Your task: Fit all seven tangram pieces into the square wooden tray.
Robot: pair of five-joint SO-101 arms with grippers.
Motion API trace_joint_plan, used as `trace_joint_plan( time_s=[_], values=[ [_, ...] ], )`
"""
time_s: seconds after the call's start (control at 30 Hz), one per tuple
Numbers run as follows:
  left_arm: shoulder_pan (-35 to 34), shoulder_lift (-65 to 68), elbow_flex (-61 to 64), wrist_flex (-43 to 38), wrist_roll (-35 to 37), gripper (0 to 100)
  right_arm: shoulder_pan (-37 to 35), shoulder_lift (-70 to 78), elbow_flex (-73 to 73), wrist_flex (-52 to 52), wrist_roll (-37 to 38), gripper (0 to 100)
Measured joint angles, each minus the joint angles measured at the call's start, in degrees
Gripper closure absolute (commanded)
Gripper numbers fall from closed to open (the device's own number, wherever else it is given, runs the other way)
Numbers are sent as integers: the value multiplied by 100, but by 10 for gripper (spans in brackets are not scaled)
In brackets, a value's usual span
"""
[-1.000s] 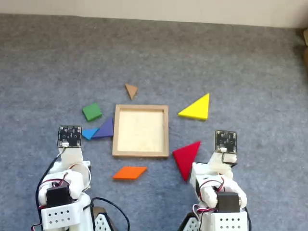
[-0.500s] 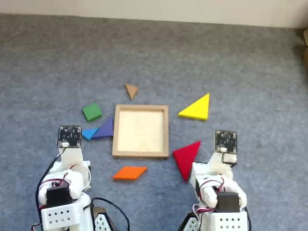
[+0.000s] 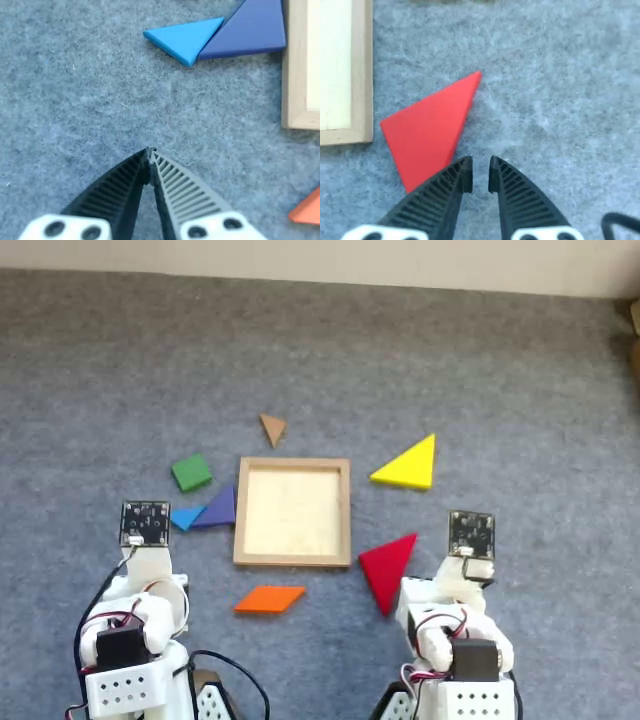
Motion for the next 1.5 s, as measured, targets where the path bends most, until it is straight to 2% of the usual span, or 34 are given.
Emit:
trace_joint_plan(
  time_s=[0.17, 0.3, 0.37, 0.73, 0.9, 1.13, 1.23, 1.4, 1.5],
  values=[
    [0, 0, 0, 0, 0, 993, 413, -9, -35, -185, 0, 928],
    [0, 0, 0, 0, 0, 993, 730, -9, -747, -492, 0, 953],
    [0, 0, 0, 0, 0, 993, 756, -9, -1222, -536, 0, 998],
    [0, 0, 0, 0, 0, 993, 695, 97, -3288, -545, 0, 993],
    [0, 0, 0, 0, 0, 993, 510, 1495, -3956, -545, 0, 994],
    [0, 0, 0, 0, 0, 993, 79, 4554, -5187, -545, -527, 990],
    [0, 0, 0, 0, 0, 993, -35, 5873, -5767, -580, -818, 909],
    [0, 0, 0, 0, 0, 993, -53, 7982, -6743, -598, -1530, 649],
    [0, 0, 0, 0, 0, 993, -62, 9020, -7200, -598, -2022, 591]
  ],
)
